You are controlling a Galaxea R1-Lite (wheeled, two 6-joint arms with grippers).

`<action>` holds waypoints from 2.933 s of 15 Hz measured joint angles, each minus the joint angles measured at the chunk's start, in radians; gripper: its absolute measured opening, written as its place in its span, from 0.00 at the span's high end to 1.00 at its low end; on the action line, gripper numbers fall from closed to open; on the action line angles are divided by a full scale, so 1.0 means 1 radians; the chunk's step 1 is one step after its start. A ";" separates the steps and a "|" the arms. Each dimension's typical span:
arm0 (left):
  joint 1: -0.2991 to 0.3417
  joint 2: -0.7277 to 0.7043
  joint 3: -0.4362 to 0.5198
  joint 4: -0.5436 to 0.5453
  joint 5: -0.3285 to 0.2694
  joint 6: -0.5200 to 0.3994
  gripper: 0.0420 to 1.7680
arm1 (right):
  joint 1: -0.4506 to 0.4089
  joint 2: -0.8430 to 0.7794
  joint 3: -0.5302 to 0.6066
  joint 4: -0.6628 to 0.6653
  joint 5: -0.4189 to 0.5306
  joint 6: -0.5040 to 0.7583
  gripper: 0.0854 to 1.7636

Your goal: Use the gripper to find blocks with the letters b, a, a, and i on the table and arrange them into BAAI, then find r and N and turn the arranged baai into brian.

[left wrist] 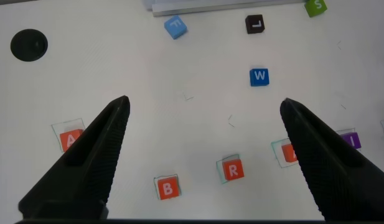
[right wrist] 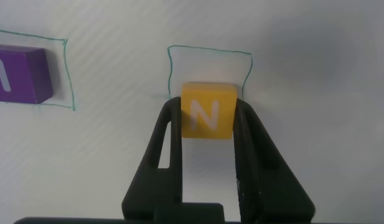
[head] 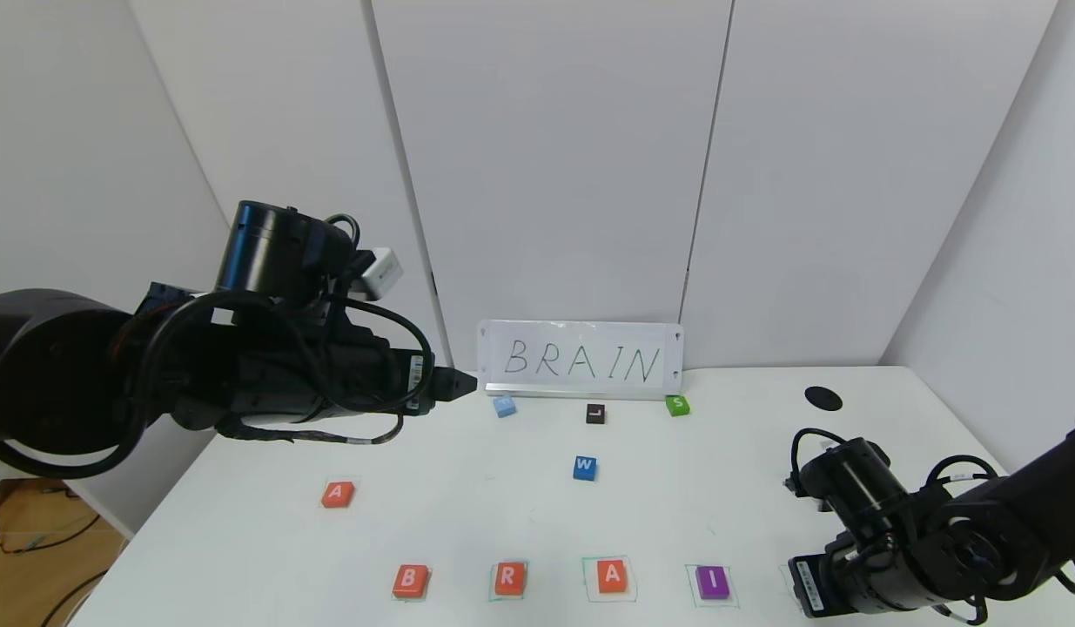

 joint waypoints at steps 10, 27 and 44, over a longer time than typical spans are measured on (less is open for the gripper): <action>0.000 0.000 0.000 -0.001 -0.002 0.000 0.03 | -0.003 0.018 -0.003 -0.004 0.000 -0.020 0.73; 0.000 0.001 0.000 -0.001 -0.002 0.000 0.03 | -0.004 0.038 -0.014 -0.033 0.001 -0.020 0.69; 0.000 -0.004 -0.002 -0.001 -0.002 -0.002 0.03 | -0.011 0.033 -0.012 -0.033 0.002 -0.019 0.12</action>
